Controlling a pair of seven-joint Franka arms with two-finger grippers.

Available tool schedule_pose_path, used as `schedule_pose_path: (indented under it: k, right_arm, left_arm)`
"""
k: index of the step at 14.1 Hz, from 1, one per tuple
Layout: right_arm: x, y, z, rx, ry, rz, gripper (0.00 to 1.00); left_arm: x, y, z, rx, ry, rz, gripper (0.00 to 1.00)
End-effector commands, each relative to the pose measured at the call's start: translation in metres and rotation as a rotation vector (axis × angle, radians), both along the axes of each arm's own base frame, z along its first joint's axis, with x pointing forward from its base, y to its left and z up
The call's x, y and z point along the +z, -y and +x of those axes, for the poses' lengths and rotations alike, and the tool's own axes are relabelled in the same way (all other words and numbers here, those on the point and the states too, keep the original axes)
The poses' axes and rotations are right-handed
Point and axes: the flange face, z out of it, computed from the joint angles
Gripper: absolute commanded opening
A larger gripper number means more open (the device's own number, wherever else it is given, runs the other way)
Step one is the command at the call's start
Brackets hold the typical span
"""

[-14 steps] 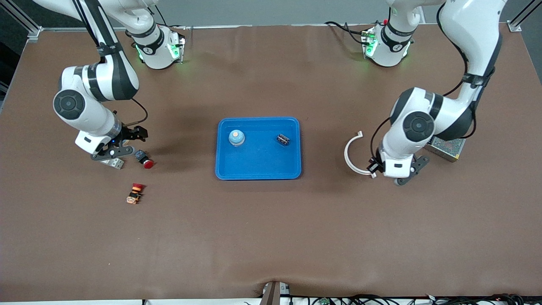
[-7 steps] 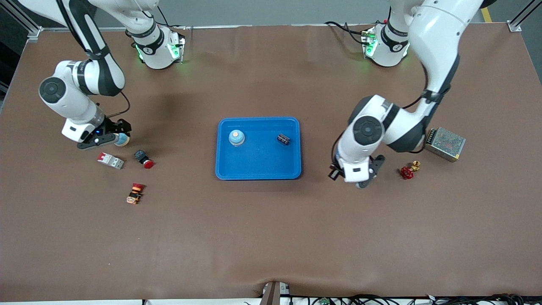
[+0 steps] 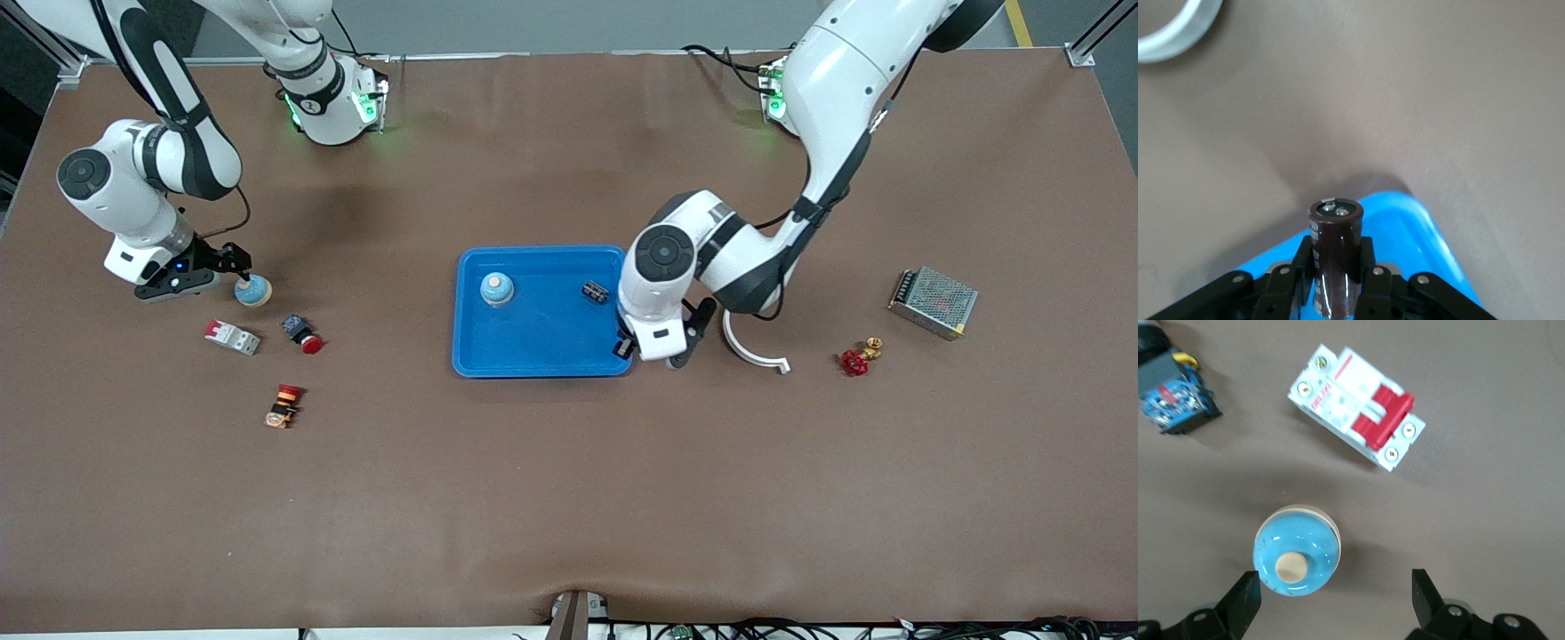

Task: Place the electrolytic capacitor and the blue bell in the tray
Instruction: 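Lower the second capacitor into the tray with the left gripper and release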

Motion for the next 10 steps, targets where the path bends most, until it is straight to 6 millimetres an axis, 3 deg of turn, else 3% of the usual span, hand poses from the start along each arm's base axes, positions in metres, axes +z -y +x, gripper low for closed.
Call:
schedule_pose_path:
  k: [1, 4, 10]
  right_arm:
    - [-0.008, 0.003, -0.007, -0.018, -0.005, 0.004, 1.0]
    - [-0.016, 0.003, -0.01, -0.054, -0.021, 0.016, 1.0]
    - [-0.025, -0.014, -0.008, -0.096, -0.032, 0.035, 1.0]
  left_arm:
    - [-0.007, 0.02, -0.008, 0.035, 0.008, 0.011, 0.0]
    - [-0.017, 0.039, -0.016, 0.065, 0.036, -0.042, 0.0]
    - [-0.036, 0.06, -0.018, 0.06, 0.052, -0.077, 0.0]
